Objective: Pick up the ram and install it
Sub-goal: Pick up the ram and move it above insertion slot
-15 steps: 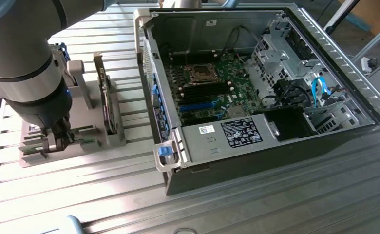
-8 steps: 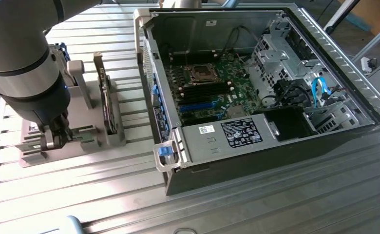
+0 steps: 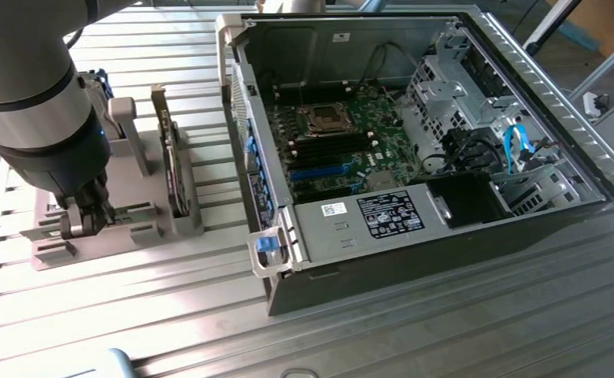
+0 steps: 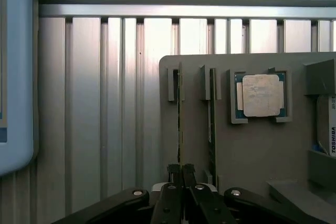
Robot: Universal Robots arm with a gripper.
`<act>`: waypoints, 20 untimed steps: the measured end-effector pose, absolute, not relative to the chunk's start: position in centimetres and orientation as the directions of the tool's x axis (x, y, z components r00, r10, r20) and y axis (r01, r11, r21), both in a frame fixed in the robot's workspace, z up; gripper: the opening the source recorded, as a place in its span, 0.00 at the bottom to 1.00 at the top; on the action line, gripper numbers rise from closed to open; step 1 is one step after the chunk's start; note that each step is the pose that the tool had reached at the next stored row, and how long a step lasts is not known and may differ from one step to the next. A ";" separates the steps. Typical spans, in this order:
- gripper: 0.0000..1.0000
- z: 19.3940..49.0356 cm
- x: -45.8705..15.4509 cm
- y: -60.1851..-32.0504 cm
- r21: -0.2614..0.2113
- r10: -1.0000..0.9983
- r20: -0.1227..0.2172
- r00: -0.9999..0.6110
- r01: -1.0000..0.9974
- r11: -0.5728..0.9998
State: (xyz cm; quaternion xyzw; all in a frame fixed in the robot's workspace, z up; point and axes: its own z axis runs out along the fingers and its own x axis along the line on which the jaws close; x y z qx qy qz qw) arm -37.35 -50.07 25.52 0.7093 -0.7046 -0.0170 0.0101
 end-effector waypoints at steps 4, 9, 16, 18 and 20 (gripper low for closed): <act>0.12 26.0 -37.4 -50.1 0.038 -1.000 -0.010 0.006 -0.999 -0.007; 0.12 26.5 -37.4 -50.1 0.038 -1.000 -0.010 0.006 -0.999 -0.007; 0.12 27.3 -37.4 -50.1 0.038 -1.000 -0.010 0.006 -0.999 -0.007; 0.12 27.6 -37.4 -50.1 0.038 -1.000 -0.010 0.006 -0.999 -0.007; 0.12 27.9 -37.4 -50.1 0.039 -1.000 -0.010 0.006 -0.999 -0.007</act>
